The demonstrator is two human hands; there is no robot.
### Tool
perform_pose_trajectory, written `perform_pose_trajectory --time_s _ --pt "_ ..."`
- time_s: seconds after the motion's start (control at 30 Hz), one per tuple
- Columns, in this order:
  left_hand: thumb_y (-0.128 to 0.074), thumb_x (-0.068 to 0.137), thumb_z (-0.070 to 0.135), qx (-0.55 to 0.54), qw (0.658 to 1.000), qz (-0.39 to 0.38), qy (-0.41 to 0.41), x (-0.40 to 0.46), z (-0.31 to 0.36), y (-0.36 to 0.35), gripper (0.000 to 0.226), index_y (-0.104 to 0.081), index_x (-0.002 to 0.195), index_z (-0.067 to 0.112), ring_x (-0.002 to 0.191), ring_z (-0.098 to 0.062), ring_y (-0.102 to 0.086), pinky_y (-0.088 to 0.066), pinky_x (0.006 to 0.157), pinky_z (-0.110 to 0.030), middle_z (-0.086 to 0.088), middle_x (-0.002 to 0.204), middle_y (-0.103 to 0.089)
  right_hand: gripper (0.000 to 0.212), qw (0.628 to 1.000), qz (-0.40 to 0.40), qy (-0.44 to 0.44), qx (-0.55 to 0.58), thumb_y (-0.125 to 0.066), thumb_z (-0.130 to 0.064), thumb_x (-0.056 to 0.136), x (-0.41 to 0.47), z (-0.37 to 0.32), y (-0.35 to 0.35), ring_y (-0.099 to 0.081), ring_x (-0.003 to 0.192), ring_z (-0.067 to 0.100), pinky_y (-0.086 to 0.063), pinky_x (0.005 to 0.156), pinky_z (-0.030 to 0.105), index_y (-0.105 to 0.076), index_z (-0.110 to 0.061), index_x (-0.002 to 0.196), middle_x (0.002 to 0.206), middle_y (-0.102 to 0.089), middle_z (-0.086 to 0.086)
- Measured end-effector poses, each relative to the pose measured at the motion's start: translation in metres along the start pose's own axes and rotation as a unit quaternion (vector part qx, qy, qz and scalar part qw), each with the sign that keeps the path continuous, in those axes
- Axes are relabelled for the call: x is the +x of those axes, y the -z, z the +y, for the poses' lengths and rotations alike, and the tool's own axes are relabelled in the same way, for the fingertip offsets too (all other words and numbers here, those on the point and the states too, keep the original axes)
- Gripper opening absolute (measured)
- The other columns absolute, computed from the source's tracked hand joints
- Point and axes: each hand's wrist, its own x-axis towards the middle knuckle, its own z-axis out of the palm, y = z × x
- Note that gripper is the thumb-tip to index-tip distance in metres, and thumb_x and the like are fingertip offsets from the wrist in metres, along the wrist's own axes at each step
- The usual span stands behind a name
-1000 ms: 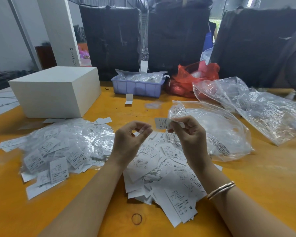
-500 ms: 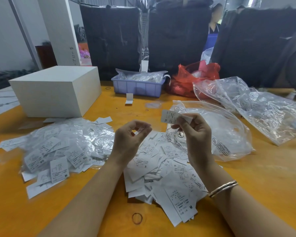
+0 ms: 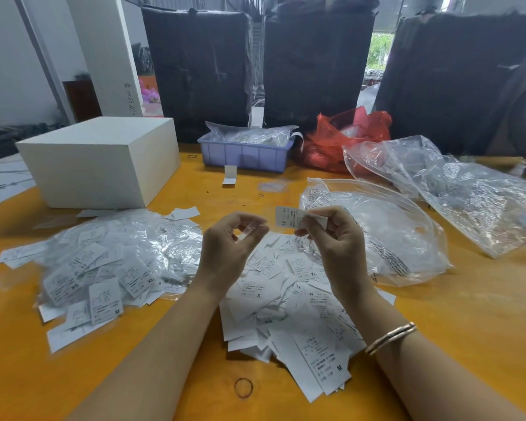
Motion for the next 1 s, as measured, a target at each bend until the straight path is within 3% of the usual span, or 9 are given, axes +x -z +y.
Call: perform_pose_trajectory --time_s 0.33,0.47,0.57,0.7,0.87,1.0 --pt "-0.063 0.08 0.034 -0.012 0.999 -0.037 0.011 0.0 0.001 0.001 0.002 -0.062 0.081 0.033 0.074 0.002 -0.06 -0.044 0.058 -0.01 0.016 0.082 -0.065 0.015 0.997 -0.063 -0.006 -0.036 -0.057 0.003 0.088 -0.001 0.003 0.003 -0.064 0.067 0.015 -0.05 0.061 0.018 -0.062 -0.011 0.085 0.08 -0.066 0.012" --pt "-0.056 0.083 0.035 -0.042 0.997 -0.057 0.03 0.0 0.002 -0.001 0.011 -0.066 0.082 0.029 0.069 0.003 -0.061 -0.047 0.064 -0.012 0.015 0.071 -0.068 0.015 0.99 -0.08 -0.1 0.059 -0.061 0.002 0.084 -0.001 0.003 0.001 -0.063 0.068 0.014 -0.049 0.063 0.02 -0.064 -0.012 0.091 0.08 -0.067 0.004" --pt "-0.05 0.09 0.032 -0.082 0.993 -0.066 0.048 -0.001 0.006 -0.001 0.018 -0.068 0.085 0.03 0.072 0.003 -0.062 -0.045 0.065 -0.008 0.018 0.071 -0.07 0.019 0.969 -0.045 -0.162 0.179 -0.06 0.002 0.083 0.0 0.002 -0.004 -0.062 0.067 0.012 -0.047 0.065 0.022 -0.063 -0.013 0.094 0.079 -0.069 0.002" --pt "-0.051 0.084 0.039 -0.127 0.987 -0.061 0.071 -0.001 0.012 0.0 0.022 -0.069 0.089 0.028 0.075 0.004 -0.063 -0.044 0.066 -0.006 0.017 0.076 -0.071 0.018 0.954 0.022 -0.159 0.254 -0.056 0.004 0.086 0.005 -0.006 0.0 -0.063 0.065 0.013 -0.05 0.062 0.018 -0.066 -0.01 0.091 0.081 -0.071 0.007" --pt "-0.061 0.087 0.023 -0.099 0.992 -0.039 0.068 -0.002 0.009 0.0 0.01 -0.069 0.09 0.03 0.076 -0.007 -0.065 -0.051 0.066 -0.013 0.015 0.077 -0.071 0.03 0.948 0.042 -0.179 0.261 -0.056 0.004 0.086 0.01 -0.01 0.004 -0.067 0.071 0.016 -0.053 0.065 0.02 -0.057 -0.014 0.109 0.084 -0.066 0.009" --pt "-0.067 0.083 0.018 -0.083 0.995 -0.025 0.046 -0.002 0.007 0.0 0.012 -0.068 0.086 0.029 0.073 0.003 -0.061 -0.049 0.065 -0.013 0.02 0.075 -0.068 0.018 0.949 0.031 -0.21 0.233 -0.058 0.001 0.085 0.009 -0.009 0.002 -0.07 0.076 0.017 -0.05 0.067 0.023 -0.063 -0.014 0.094 0.082 -0.071 0.002"
